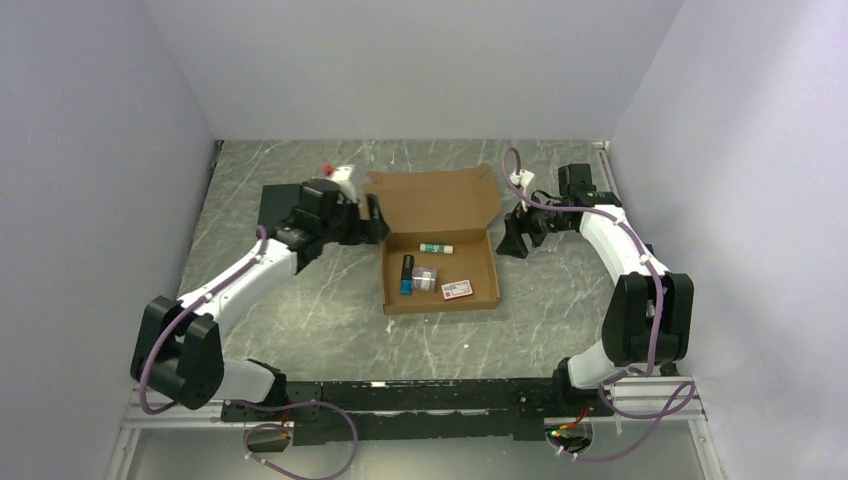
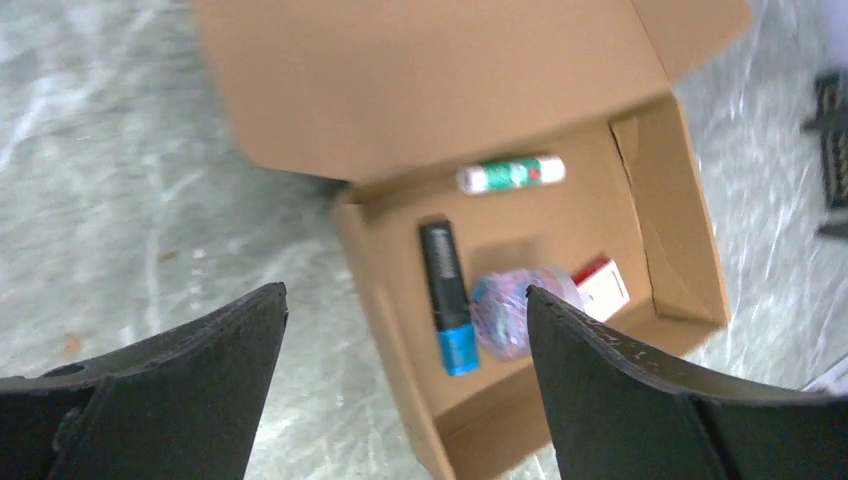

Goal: Fold the paper box

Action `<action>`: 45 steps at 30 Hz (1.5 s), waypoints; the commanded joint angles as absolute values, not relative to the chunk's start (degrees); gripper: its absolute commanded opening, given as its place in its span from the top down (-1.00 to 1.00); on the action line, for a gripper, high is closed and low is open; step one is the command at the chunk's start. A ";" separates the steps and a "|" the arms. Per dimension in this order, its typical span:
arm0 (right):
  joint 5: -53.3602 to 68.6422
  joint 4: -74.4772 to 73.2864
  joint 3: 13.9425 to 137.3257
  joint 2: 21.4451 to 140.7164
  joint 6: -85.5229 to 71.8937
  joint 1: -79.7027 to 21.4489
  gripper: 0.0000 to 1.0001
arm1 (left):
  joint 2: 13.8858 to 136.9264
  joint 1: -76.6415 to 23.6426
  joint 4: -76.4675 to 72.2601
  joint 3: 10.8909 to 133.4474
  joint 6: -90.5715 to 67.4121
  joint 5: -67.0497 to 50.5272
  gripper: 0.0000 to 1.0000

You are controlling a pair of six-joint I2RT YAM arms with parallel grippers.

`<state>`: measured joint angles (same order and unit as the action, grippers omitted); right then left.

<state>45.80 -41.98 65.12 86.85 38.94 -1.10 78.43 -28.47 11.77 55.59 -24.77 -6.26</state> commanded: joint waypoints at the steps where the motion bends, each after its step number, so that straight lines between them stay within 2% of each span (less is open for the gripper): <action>1: 48.93 -40.17 64.75 85.23 39.66 0.22 -0.56 | 75.70 -17.90 2.86 52.06 -30.80 -16.98 -0.93; 5: 49.38 -40.17 64.70 85.35 39.55 0.26 -0.56 | 79.99 -11.19 -2.97 53.28 -34.75 -26.80 -0.96; 12: 49.49 -40.10 64.57 85.62 39.62 0.26 -0.56 | 95.36 -3.99 -19.65 55.37 -46.33 -39.48 -0.95; 16: 49.51 -40.17 64.54 85.65 39.74 0.26 -0.56 | 104.67 -2.82 -26.81 59.51 -52.27 -43.11 -0.84; 24: 49.59 -40.17 64.47 85.63 39.81 0.21 -0.56 | 114.35 -2.89 -24.01 67.10 -52.40 -43.58 -0.74; 45: 49.70 -40.08 64.48 86.19 39.81 0.35 -0.56 | 121.59 -3.31 -24.86 71.83 -54.28 -47.69 -0.73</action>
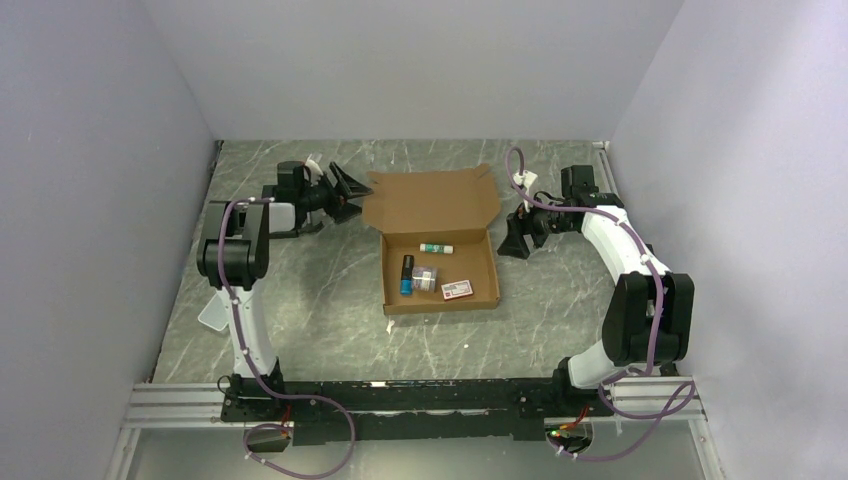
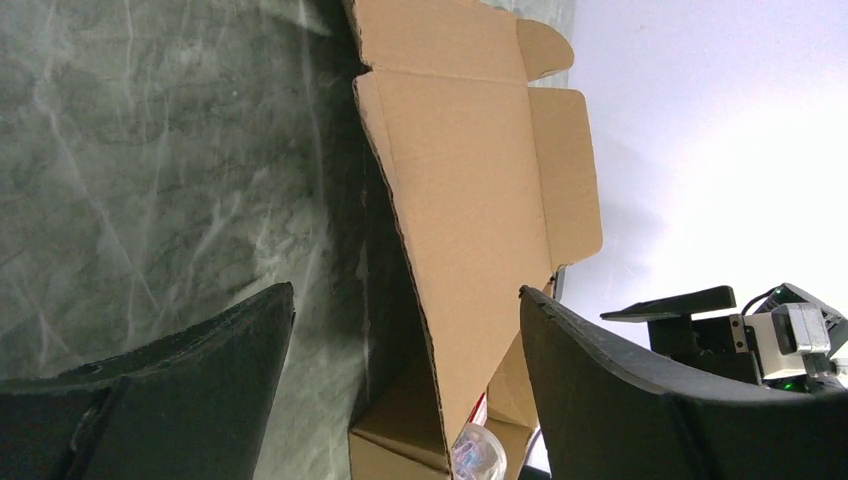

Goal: Fold the paper box

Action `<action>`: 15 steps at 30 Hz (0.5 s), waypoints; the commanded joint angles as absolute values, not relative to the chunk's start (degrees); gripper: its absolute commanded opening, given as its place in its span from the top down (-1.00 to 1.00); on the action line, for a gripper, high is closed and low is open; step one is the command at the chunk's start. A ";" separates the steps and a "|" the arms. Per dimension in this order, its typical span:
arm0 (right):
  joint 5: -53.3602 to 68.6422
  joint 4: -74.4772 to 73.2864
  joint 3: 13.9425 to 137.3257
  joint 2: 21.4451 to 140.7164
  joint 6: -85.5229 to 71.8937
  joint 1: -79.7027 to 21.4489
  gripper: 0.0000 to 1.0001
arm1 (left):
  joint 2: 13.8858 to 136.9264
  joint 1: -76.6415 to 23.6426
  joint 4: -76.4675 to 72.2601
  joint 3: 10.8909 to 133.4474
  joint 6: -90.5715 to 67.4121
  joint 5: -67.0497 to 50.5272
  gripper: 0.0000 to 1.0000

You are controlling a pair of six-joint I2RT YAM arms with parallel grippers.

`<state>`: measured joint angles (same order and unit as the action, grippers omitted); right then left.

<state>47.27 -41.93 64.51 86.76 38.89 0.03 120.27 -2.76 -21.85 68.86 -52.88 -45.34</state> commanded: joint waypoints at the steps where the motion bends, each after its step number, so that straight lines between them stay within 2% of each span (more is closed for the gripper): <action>1: 49.66 -40.08 64.46 86.14 39.81 0.35 -0.56 | 122.08 -3.48 -24.76 72.24 -54.39 -47.72 -0.73; 7: 49.75 -40.08 64.51 86.10 39.73 0.42 -0.56 | 124.18 -5.33 -21.35 75.58 -53.41 -46.72 -0.61; 10: 49.75 -40.13 64.50 85.98 39.73 0.43 -0.56 | 125.19 -5.95 -19.90 76.93 -53.19 -45.73 -0.37; 12: 49.80 -40.16 64.51 86.03 39.73 0.43 -0.56 | 125.70 -6.11 -18.55 77.71 -52.98 -44.64 -0.11; 15: 49.83 -40.21 64.50 85.98 39.81 0.46 -0.56 | 126.09 -6.60 -15.21 79.15 -51.41 -42.15 0.10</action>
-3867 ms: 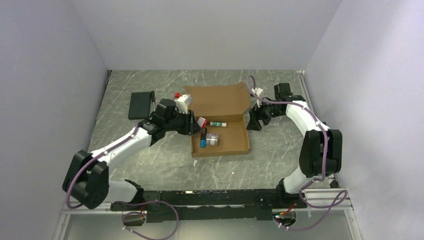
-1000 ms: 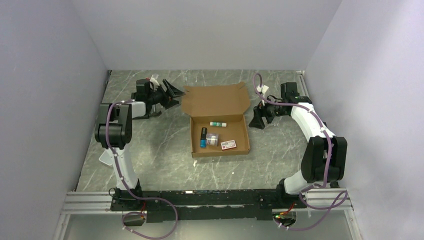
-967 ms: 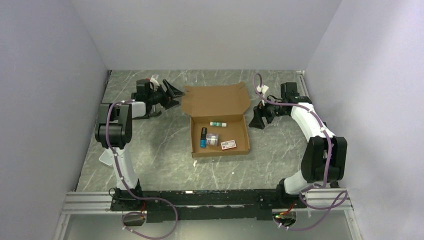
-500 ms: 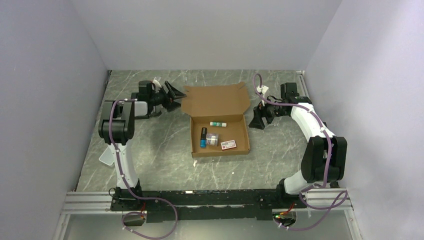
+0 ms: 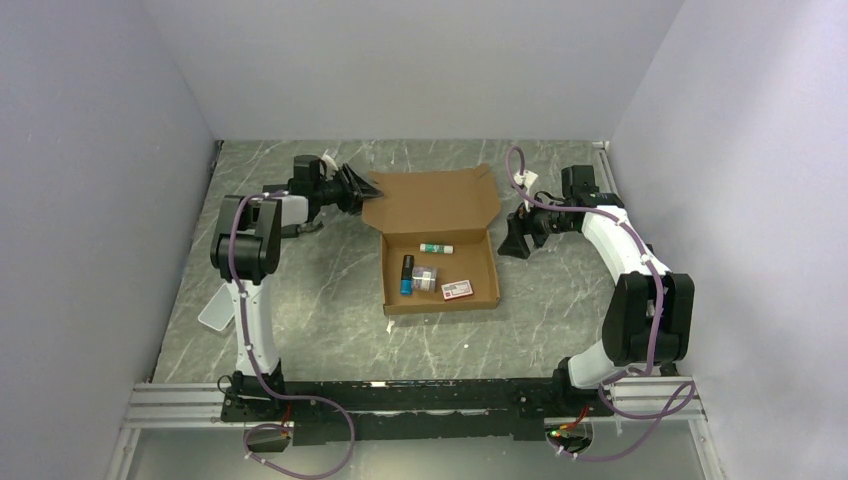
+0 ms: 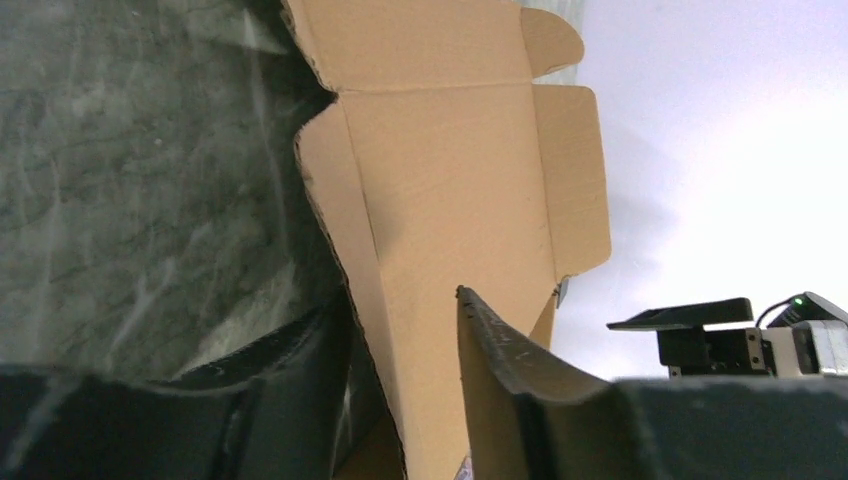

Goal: Fold the paper box

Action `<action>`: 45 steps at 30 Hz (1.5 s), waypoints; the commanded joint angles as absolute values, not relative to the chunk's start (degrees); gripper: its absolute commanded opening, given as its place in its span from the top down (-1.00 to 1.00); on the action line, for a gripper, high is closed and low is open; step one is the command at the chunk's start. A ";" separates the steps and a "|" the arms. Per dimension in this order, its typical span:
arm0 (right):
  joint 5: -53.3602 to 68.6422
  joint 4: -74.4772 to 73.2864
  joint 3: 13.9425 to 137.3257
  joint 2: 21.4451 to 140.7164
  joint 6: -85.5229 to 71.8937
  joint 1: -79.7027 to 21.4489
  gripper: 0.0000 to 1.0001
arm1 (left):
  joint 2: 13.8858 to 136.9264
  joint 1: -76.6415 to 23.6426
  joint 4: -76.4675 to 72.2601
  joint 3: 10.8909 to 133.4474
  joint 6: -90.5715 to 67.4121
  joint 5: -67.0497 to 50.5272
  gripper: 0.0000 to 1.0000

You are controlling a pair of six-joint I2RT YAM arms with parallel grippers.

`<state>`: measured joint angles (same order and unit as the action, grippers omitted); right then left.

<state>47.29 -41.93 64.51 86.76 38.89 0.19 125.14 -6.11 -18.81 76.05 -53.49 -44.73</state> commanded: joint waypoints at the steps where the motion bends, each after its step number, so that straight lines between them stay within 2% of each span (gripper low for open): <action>1: 49.88 -40.17 64.47 85.96 39.81 0.44 -0.56 | 125.98 -6.80 -14.13 79.51 -50.62 -41.26 0.20; 5: 50.07 -40.17 64.58 85.89 39.73 0.51 -0.56 | 123.90 -7.58 -13.31 79.02 -48.78 -37.67 0.77; 8: 50.82 -40.28 64.83 86.00 39.48 0.65 -0.56 | 121.44 -8.67 -15.78 76.38 -47.81 -33.26 1.00; 17: 57.70 -39.56 65.93 85.43 35.10 5.57 -0.57 | 116.28 -10.46 -30.33 67.00 -44.98 -27.01 1.00; 22: 54.46 -30.47 63.28 81.59 27.62 8.41 -0.64 | 115.06 -10.62 -37.61 64.36 -43.69 -28.45 1.00; 28: 55.02 -17.51 60.30 78.00 20.46 8.79 -0.99 | 113.10 -11.03 -43.84 61.46 -40.87 -30.30 1.00; 36: 58.75 -4.12 64.79 86.46 2.60 8.64 -0.99 | 107.74 -11.73 -50.33 55.58 -35.43 -30.51 1.00; 45: 54.66 -2.28 71.87 96.10 -1.87 5.32 -0.88 | 103.05 -13.02 -51.85 51.66 -30.14 -30.61 1.00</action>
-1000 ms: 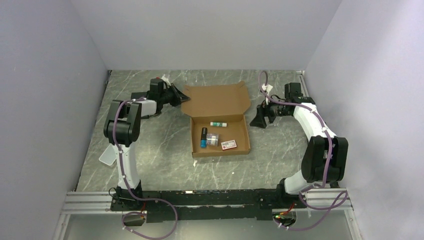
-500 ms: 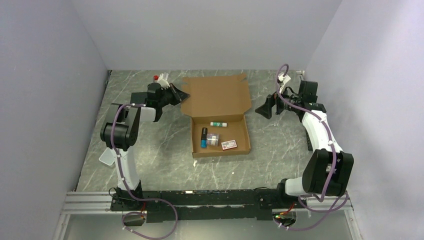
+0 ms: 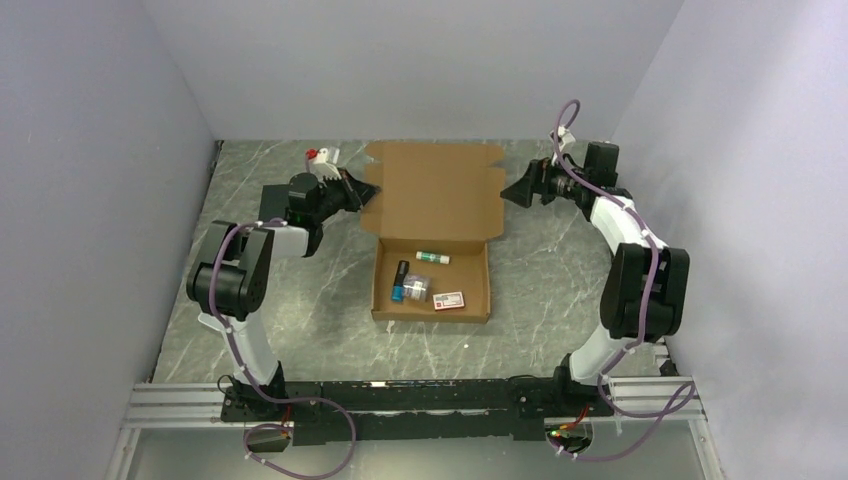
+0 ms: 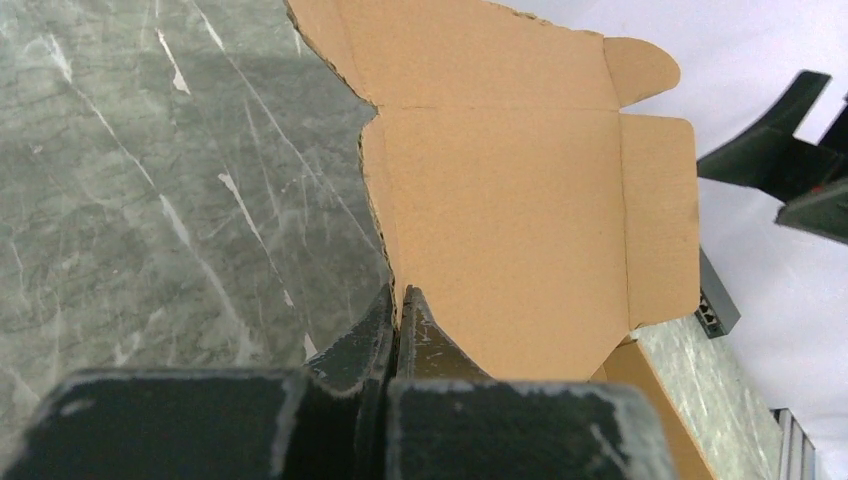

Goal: Fold the paper box

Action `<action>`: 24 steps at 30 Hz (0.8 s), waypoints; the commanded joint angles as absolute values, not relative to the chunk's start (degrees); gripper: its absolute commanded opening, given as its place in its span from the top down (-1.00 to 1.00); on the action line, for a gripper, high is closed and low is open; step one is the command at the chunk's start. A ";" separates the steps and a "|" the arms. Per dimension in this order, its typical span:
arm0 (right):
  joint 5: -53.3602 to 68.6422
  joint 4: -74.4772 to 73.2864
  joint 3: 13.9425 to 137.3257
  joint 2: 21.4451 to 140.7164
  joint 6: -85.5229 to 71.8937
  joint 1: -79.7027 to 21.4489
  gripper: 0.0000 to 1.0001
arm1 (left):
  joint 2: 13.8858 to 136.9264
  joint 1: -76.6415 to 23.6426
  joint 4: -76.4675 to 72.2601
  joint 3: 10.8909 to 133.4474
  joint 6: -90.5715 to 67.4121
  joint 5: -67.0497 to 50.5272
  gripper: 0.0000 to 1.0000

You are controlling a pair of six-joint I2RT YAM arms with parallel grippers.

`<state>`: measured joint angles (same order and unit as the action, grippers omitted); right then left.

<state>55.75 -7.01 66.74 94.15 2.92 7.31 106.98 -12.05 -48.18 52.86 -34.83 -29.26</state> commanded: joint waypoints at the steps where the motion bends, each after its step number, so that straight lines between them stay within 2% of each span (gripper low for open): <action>1: 53.79 -2.32 72.64 96.87 -2.34 4.69 -0.86 | 102.71 -13.15 -52.03 51.34 -29.87 -30.40 1.00; 4: 50.02 -2.13 74.85 99.02 -4.27 2.98 -0.79 | 101.98 -13.51 -52.71 50.45 -29.94 -29.91 1.00; 7: 45.97 -3.09 76.98 100.65 -5.29 1.44 -0.57 | 101.33 -13.86 -53.37 49.56 -30.23 -29.25 1.00; 9: 42.92 -4.45 77.67 101.18 -4.73 0.63 -0.35 | 100.84 -14.05 -53.59 49.09 -30.23 -28.76 1.00; 11: 41.11 -4.80 77.48 100.97 -4.07 0.27 0.01 | 100.37 -14.15 -53.67 48.75 -30.23 -28.24 1.00; 13: 39.85 -4.19 76.61 100.31 -4.01 0.26 0.29 | 99.88 -14.19 -53.62 48.41 -30.19 -27.68 1.00; 18: 39.11 -3.38 75.65 98.84 -3.51 0.26 0.79 | 98.69 -14.24 -53.11 48.08 -30.19 -26.94 0.98; 21: 38.94 -3.52 76.38 98.57 -2.56 0.22 0.99 | 97.98 -14.24 -52.39 48.19 -30.32 -26.87 0.91; 24: 38.60 -2.81 77.05 98.25 -0.59 0.21 1.00 | 97.34 -14.24 -51.04 48.61 -30.91 -27.38 0.69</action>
